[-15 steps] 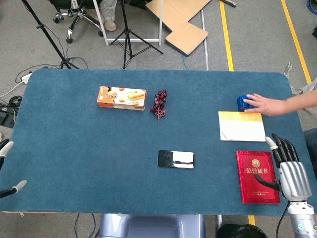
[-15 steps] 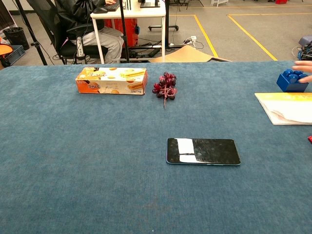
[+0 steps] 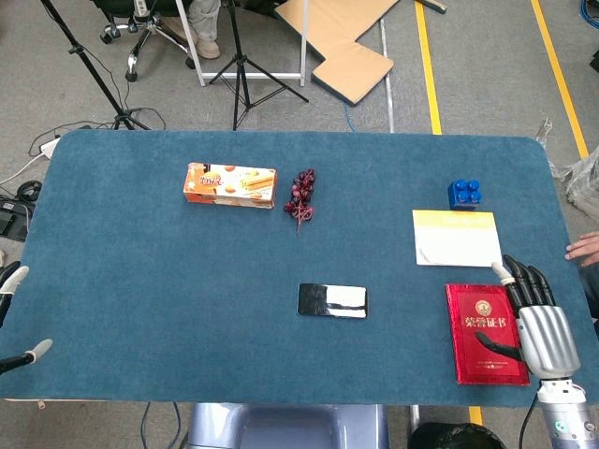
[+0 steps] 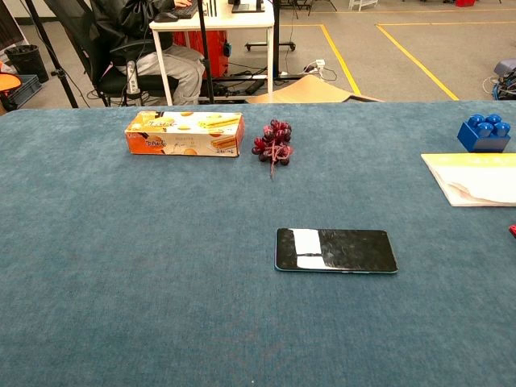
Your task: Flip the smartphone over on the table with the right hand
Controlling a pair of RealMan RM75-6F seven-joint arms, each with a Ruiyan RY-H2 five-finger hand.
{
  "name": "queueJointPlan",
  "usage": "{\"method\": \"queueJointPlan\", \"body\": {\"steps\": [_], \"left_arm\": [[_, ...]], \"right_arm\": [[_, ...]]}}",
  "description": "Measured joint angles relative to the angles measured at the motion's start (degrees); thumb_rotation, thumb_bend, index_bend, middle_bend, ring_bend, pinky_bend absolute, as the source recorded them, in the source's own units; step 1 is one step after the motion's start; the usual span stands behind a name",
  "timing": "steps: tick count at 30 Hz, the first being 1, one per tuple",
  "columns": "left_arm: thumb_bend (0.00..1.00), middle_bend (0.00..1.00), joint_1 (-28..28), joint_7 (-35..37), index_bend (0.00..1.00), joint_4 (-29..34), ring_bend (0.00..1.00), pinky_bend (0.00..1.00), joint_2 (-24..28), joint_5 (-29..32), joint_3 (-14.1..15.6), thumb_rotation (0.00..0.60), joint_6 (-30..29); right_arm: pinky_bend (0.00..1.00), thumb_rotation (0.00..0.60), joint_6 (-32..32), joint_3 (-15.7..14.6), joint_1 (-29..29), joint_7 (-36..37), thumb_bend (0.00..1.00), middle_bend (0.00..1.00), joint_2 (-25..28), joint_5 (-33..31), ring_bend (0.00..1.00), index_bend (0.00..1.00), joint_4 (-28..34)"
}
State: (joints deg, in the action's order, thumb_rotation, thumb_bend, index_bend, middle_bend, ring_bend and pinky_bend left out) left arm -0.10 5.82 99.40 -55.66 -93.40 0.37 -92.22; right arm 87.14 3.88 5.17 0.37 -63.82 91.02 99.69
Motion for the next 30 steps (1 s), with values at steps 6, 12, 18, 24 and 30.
{"method": "queueJointPlan", "body": {"steps": [6,12,18,24,30], "left_arm": [[0.00,0.00,-0.7,-0.4,0.00,0.2,0.00,0.00,-0.2,1.8,-0.6,0.600,1.5],[0.00,0.00,-1.8,-1.9,0.00,0.4,0.00,0.00,-0.7,3.9,-1.3,0.600,3.8],[0.00,0.00,-2.6,-3.8,0.00,0.4,0.00,0.00,-1.5,6.5,-1.9,0.600,5.8],[0.00,0.00,-3.0,-4.7,0.00,0.2,0.00,0.00,-2.0,8.0,-2.3,0.600,6.7],[0.00,0.00,-3.5,-5.2,0.00,-0.3,0.00,0.00,-2.4,9.6,-2.8,0.600,8.0]], "right_arm": [[0.00,0.600,-5.4,0.1,3.3,-3.9,0.00,0.00,-1.1,0.2,0.00,0.11,-1.0],[0.09,0.600,-15.2,0.8,9.8,-6.5,0.08,0.09,-2.1,0.5,0.00,0.16,-0.8],[0.13,0.600,-26.2,2.0,18.2,-8.3,0.17,0.12,-5.7,-0.3,0.03,0.17,-0.8],[0.13,0.600,-34.2,3.2,25.0,-14.6,0.21,0.13,-12.9,-3.2,0.03,0.17,-3.2],[0.14,0.600,-38.1,4.0,28.5,-21.2,0.21,0.13,-19.8,-6.8,0.04,0.18,-6.6]]}}
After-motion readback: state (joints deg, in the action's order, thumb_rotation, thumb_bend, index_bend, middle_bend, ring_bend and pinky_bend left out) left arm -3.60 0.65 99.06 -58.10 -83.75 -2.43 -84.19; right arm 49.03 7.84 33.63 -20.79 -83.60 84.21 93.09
